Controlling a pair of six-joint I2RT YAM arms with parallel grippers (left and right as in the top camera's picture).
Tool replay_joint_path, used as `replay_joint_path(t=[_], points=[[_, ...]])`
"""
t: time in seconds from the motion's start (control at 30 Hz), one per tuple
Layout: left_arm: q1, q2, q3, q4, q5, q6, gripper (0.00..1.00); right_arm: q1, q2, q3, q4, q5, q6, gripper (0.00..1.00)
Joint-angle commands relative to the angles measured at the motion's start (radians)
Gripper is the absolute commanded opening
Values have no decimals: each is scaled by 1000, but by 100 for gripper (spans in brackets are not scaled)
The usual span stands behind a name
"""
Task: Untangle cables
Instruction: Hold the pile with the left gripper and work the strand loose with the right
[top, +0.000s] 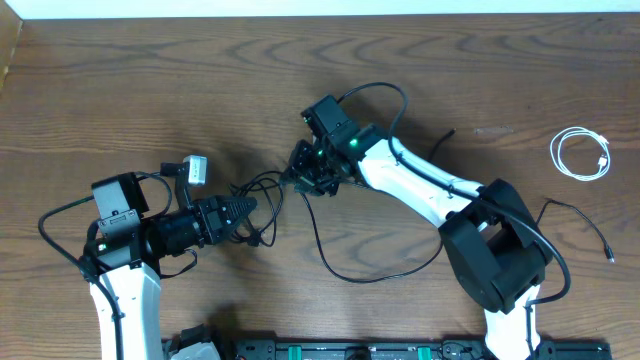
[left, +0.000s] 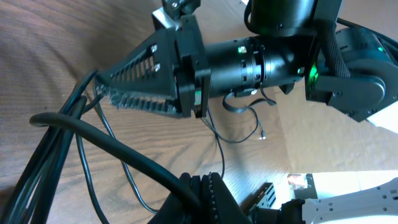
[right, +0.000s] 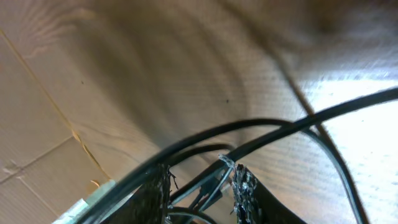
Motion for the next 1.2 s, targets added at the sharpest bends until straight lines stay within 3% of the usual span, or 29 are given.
replay_joint_path(t=[0.0,0.33,0.77,0.93,1.0,1.17], points=[[1,1,-6,-1,24,25,8,15,1,-5,-10,10,22,32],[1,1,-6,-2,24,24,8,51,1,-5,-8,63,103,33],[1,1,-6,-17,20,25,8,111,1,-5,-8,153,378,43],[2,1,-6,-19,20,25,8,111,1,-5,-1,155,424,24],[2,1,-6,-19,20,25,8,111,1,-5,15,156,422,4],[2,1,-6,-19,20,24,8,100,1,-5,14,200,312,1]])
